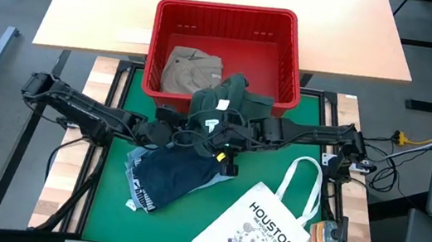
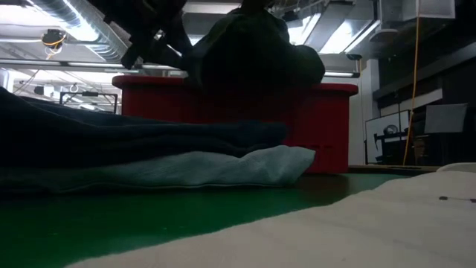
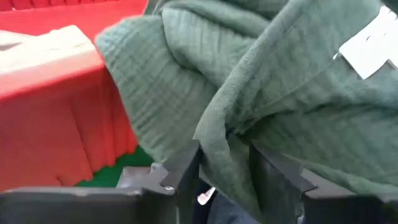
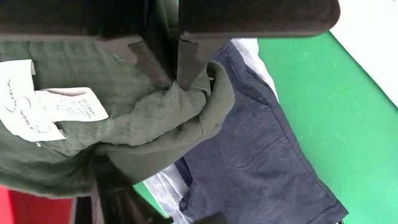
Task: Fold Laundry from Bin
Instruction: Fold the dark green polo shirt
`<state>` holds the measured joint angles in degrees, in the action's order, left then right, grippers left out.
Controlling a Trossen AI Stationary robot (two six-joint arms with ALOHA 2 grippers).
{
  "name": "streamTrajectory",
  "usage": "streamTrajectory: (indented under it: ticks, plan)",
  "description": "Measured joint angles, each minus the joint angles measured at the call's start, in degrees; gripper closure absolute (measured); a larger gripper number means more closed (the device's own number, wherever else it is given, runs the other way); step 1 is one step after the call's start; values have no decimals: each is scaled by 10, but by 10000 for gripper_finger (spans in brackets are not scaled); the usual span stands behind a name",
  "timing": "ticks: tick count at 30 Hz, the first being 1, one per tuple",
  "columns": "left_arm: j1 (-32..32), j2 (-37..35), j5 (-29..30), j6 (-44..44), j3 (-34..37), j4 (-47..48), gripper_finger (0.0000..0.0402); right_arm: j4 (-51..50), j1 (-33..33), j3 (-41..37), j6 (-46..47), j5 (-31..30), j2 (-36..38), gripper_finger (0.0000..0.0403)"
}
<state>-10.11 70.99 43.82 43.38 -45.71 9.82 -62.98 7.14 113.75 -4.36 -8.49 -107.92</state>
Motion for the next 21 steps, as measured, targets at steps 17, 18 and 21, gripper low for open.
streamTrajectory:
  ticks: [17, 18, 21]
  plan:
    - [-14, 5, -35, 0, 0, -1, 385, 2, 0, 0, 0, 1, 0, 393]
    - [-15, 5, -35, 0, 0, -1, 386, 2, 0, 0, 0, 1, 0, 393]
    - [-17, 5, -35, 0, 0, -1, 393, 2, 0, 0, 0, 1, 0, 393]
